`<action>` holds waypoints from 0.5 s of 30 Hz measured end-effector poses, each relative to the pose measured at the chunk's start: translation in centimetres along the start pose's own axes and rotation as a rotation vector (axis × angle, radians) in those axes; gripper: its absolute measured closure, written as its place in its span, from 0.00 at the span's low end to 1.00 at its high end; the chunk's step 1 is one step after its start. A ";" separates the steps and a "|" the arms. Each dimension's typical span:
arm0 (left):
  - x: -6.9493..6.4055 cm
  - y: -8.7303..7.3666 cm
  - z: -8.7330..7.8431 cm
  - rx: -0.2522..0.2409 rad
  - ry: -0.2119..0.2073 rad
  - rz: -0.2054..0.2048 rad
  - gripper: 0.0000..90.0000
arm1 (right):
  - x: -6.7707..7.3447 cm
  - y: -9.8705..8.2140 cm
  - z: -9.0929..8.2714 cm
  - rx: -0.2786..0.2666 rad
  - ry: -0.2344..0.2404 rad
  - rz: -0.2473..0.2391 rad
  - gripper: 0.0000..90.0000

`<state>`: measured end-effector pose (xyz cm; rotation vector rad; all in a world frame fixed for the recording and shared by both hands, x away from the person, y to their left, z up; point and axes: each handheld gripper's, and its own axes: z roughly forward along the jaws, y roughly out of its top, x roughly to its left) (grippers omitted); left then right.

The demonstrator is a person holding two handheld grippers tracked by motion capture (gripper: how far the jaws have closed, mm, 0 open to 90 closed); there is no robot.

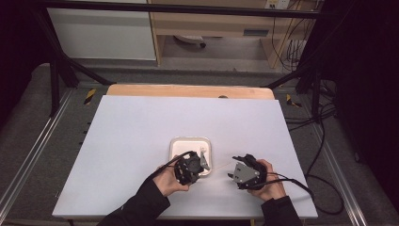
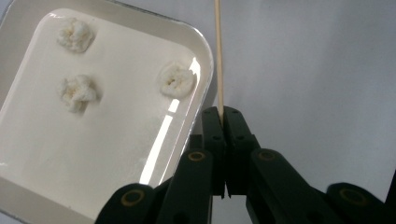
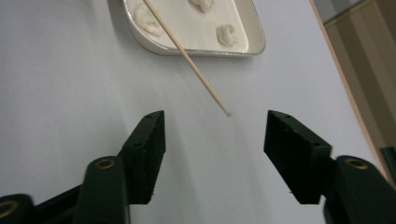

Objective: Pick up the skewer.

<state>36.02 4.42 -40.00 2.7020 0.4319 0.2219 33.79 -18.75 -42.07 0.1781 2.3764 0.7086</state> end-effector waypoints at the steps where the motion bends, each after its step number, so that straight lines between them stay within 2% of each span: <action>1: 0.1 -0.2 -0.1 -0.008 0.001 -0.007 0.98 | 0.0 -0.2 0.0 -0.005 0.003 0.052 0.38; 2: 0.1 -0.5 -0.2 -0.010 0.011 -0.019 0.98 | 0.0 -0.2 0.0 -0.005 0.003 0.052 0.38; 3: 0.2 -0.7 -0.4 -0.011 0.014 -0.016 0.98 | -0.2 -0.5 0.1 -0.005 0.005 0.126 0.35; 4: 0.2 -1.0 -0.5 -0.019 0.017 -0.022 0.98 | -0.2 -0.7 0.2 -0.005 0.004 0.154 0.34; 5: 0.3 -1.2 -0.6 -0.025 0.019 -0.026 0.98 | -0.2 -0.7 0.2 -0.005 0.004 0.154 0.34; 6: 0.3 -1.5 -0.8 -0.035 0.022 -0.031 0.98 | -0.2 -0.9 0.2 -0.003 0.006 0.176 0.33; 7: 0.4 -1.8 -1.0 -0.044 0.028 -0.037 0.98 | -0.2 -1.2 0.3 0.000 0.010 0.240 0.30; 8: 0.5 -2.0 -1.1 -0.050 0.031 -0.041 0.98 | -0.2 -1.2 0.3 0.000 0.010 0.240 0.30; 9: 0.5 -2.3 -1.2 -0.059 0.034 -0.049 0.98 | -0.2 -1.3 0.3 0.000 0.013 0.261 0.30; 10: 0.6 -2.8 -1.4 -0.072 0.039 -0.059 0.98 | -0.2 -1.6 0.3 -0.004 0.018 0.315 0.27; 11: 0.6 -3.1 -1.5 -0.082 0.038 -0.066 0.98 | -0.2 -1.6 0.3 -0.004 0.018 0.315 0.27; 15: 1.0 -4.5 -2.2 -0.133 0.056 -0.118 0.98 | -0.1 -2.1 0.3 -0.014 0.022 0.382 0.23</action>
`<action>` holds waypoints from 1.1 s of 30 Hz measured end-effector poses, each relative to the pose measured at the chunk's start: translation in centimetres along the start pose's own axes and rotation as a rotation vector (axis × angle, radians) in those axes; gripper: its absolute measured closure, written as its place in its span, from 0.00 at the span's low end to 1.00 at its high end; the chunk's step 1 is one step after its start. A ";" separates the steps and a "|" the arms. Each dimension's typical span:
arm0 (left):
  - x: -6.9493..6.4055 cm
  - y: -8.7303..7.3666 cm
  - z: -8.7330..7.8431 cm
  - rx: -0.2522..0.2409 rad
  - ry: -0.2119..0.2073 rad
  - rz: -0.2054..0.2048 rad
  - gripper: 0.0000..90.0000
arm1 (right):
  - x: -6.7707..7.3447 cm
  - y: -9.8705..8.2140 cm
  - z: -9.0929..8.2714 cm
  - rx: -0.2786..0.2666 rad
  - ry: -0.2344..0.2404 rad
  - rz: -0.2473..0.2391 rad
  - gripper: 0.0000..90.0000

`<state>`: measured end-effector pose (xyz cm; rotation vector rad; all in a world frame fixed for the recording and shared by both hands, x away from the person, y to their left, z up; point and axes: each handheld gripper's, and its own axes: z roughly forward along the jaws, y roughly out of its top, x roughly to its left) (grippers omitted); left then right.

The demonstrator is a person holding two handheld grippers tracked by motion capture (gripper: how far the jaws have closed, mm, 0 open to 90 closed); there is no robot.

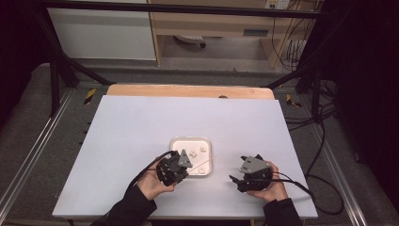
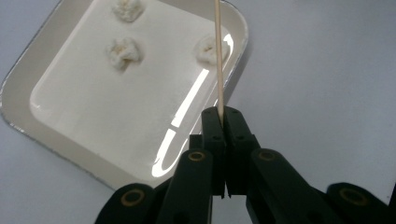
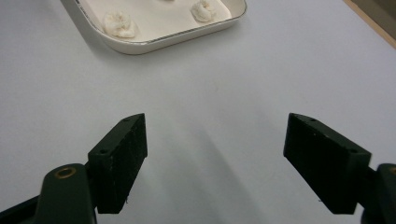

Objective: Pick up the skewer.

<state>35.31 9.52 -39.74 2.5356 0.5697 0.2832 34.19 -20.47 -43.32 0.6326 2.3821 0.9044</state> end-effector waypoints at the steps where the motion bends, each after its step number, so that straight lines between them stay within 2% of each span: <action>1: 0.2 -0.4 -0.3 -0.016 0.002 -0.013 0.98 | -0.1 -0.1 0.0 -0.002 0.001 0.018 0.22; 4: 0.6 -1.3 -0.9 -0.052 0.018 -0.046 0.98 | -0.4 -0.3 -0.1 -0.002 0.007 0.088 0.17; 5: 0.7 -1.6 -1.1 -0.067 0.025 -0.060 0.98 | -0.4 -0.3 -0.1 -0.002 0.007 0.088 0.17; 9: 1.2 -3.1 -1.8 -0.122 0.052 -0.112 0.98 | -0.5 -0.4 -0.1 0.006 0.032 0.155 0.12; 14: 1.6 -4.7 -2.2 -0.168 0.065 -0.156 0.98 | -0.5 -0.2 0.2 0.008 0.054 0.191 0.08; 17: 1.8 -5.7 -2.3 -0.196 0.075 -0.184 0.98 | -0.5 0.0 0.2 0.001 0.074 0.233 0.05; 24: 2.1 -7.1 -2.4 -0.242 0.066 -0.225 0.98 | -0.5 0.6 0.2 -0.021 0.097 0.266 0.02; 28: 2.2 -7.5 -2.4 -0.256 0.067 -0.230 0.98 | -0.2 1.6 0.5 -0.017 0.106 0.263 0.01; 33: 2.3 -8.2 -2.5 -0.286 0.069 -0.254 0.98 | -0.2 2.9 0.9 -0.039 0.110 0.284 0.01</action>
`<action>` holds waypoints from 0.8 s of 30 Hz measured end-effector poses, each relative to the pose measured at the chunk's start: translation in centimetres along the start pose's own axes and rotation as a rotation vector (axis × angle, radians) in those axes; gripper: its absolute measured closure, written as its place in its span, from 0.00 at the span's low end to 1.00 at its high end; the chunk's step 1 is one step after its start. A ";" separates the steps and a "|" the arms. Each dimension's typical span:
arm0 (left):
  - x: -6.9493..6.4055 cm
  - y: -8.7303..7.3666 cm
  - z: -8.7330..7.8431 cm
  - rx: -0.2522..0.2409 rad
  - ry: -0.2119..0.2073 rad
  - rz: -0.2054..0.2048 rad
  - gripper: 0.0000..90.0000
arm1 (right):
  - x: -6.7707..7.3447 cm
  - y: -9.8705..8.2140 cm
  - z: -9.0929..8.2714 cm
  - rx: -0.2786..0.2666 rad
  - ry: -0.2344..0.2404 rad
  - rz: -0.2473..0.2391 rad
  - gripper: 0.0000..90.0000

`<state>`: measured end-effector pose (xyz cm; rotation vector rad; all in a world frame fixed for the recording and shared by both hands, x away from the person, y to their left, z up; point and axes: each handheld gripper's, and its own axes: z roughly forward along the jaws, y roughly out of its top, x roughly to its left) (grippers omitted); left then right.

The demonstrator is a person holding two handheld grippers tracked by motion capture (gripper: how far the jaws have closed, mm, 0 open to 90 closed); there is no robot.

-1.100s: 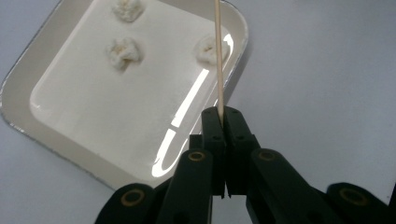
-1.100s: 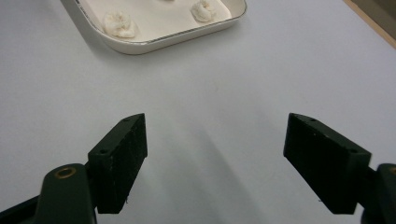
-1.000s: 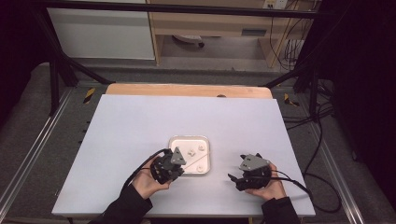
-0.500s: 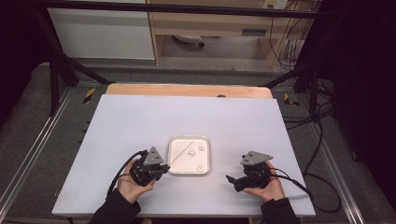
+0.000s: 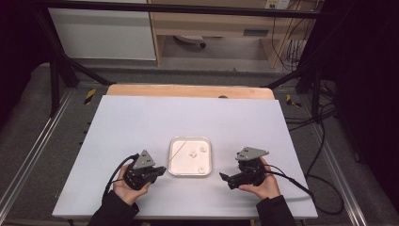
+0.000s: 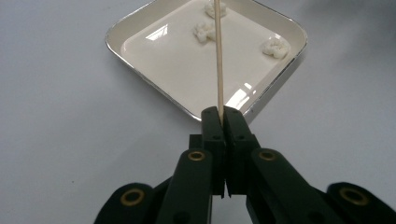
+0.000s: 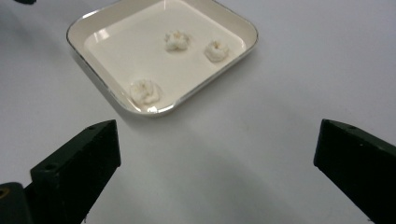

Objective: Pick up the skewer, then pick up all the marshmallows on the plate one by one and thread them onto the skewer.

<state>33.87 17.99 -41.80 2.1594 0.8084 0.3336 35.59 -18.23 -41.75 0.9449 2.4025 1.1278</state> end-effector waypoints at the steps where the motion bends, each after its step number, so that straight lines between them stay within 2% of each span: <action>1: 0.1 -0.1 0.0 0.002 0.002 -0.005 0.98 | 0.1 0.2 0.1 -0.001 0.001 0.007 0.01; 6: 0.3 -0.6 0.0 0.000 -0.002 -0.021 0.98 | 0.2 1.3 1.0 0.004 -0.021 0.012 0.02; 16: 0.4 -0.9 0.1 -0.011 -0.008 -0.035 0.98 | 0.5 2.9 3.0 -0.016 0.003 0.040 0.02; 20: 0.5 -0.9 0.0 -0.019 -0.004 -0.039 0.98 | 0.7 3.6 3.8 -0.012 0.015 0.024 0.02; 24: 0.5 -0.9 0.0 -0.027 -0.012 -0.045 0.98 | 0.9 4.2 4.5 -0.016 0.023 0.032 0.02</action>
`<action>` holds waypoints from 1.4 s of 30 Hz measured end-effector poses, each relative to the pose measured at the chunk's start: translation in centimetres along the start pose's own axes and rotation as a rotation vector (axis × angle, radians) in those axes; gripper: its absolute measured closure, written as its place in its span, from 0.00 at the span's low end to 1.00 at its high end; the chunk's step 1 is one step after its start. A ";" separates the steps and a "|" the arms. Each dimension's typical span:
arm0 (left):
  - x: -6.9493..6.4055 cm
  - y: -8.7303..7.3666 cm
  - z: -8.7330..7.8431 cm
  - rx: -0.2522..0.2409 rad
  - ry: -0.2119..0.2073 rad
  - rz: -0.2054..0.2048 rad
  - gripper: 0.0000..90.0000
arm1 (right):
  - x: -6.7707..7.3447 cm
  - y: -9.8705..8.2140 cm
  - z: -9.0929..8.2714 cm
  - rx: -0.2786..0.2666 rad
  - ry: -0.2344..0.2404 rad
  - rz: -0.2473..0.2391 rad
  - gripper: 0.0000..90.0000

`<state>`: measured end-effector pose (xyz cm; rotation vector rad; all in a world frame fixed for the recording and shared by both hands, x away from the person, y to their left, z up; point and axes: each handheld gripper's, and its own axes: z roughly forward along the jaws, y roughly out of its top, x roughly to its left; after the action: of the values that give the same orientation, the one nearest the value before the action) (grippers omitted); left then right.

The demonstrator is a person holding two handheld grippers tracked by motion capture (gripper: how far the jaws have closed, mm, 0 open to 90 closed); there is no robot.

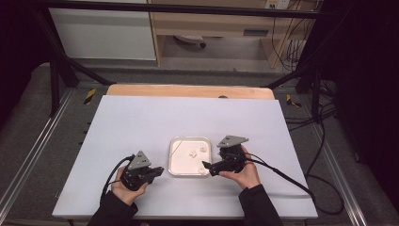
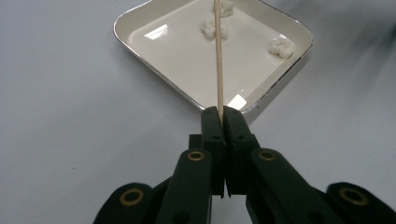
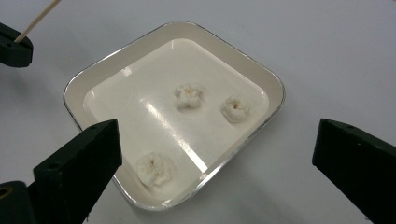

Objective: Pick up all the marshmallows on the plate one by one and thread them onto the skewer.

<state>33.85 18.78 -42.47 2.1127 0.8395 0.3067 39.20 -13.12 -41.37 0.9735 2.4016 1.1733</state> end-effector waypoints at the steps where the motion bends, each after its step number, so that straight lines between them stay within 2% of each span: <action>1: 0.0 0.0 0.0 -0.001 -0.002 -0.001 0.98 | 0.0 0.2 0.2 -0.001 0.001 0.001 0.02; 10: 0.1 0.0 0.0 -0.009 0.003 -0.003 0.98 | 0.2 2.0 2.4 0.002 0.013 0.001 0.05; 17: 0.1 -0.1 0.1 -0.004 0.001 0.001 0.98 | 0.5 2.9 4.5 0.021 0.051 -0.016 0.18; 21: 0.1 -0.1 0.1 -0.004 0.000 0.001 0.98 | 0.5 2.8 5.5 0.020 0.081 0.010 0.29; 26: 0.1 -0.1 0.1 -0.005 0.000 0.001 0.98 | 0.2 2.4 6.3 0.065 0.077 -0.003 0.40; 29: 0.0 -0.1 0.1 -0.006 0.000 0.004 0.98 | 0.2 2.2 6.7 0.058 0.084 0.002 0.46; 39: -0.1 0.0 0.2 -0.006 -0.002 0.010 0.98 | 0.2 1.7 7.7 0.056 0.091 -0.024 0.61; 42: -0.2 0.1 0.2 -0.007 -0.002 0.011 0.98 | 0.3 1.5 7.8 0.071 0.089 -0.036 0.64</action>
<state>33.86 18.49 -42.55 2.1119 0.8244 0.3128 43.74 -7.78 -45.03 0.9135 2.5351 1.1488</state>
